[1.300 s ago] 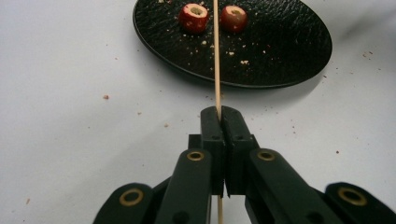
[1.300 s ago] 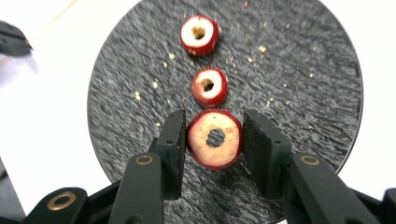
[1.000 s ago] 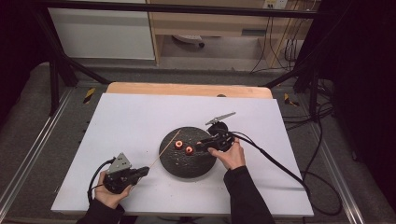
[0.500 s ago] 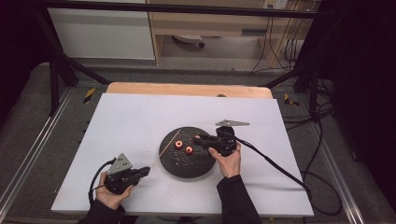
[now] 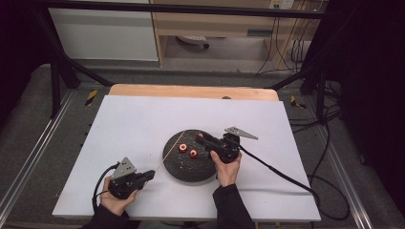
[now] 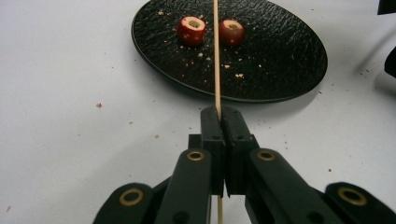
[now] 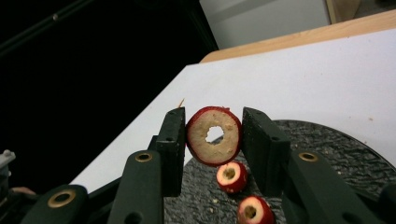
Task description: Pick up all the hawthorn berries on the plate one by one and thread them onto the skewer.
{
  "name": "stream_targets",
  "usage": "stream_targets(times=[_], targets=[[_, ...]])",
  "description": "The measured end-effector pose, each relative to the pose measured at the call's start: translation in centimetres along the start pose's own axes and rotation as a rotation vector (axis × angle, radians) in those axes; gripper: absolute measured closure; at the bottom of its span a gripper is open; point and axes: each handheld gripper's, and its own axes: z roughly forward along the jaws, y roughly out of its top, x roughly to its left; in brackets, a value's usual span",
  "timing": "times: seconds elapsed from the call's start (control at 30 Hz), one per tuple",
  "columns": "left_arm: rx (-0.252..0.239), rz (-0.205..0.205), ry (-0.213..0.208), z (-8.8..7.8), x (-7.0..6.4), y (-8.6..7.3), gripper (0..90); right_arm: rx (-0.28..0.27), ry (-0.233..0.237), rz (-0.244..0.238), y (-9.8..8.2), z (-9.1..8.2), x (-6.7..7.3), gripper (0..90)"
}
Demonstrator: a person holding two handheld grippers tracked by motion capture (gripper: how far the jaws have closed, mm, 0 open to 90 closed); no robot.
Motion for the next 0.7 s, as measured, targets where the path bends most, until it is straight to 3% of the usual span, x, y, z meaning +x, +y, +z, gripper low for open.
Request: stream_targets(times=[0.3, 0.7], targets=[[-0.016, -0.009, 0.004, 0.06, -0.24, 0.03, 88.4, -0.137, -0.007, 0.028, -0.43, 0.07, -0.19, 61.5], [-0.025, -0.009, -0.005, 0.25, -0.71, 0.08, 88.4, -0.230, 0.010, 0.069, -0.20, 0.44, -0.31, 61.6]])
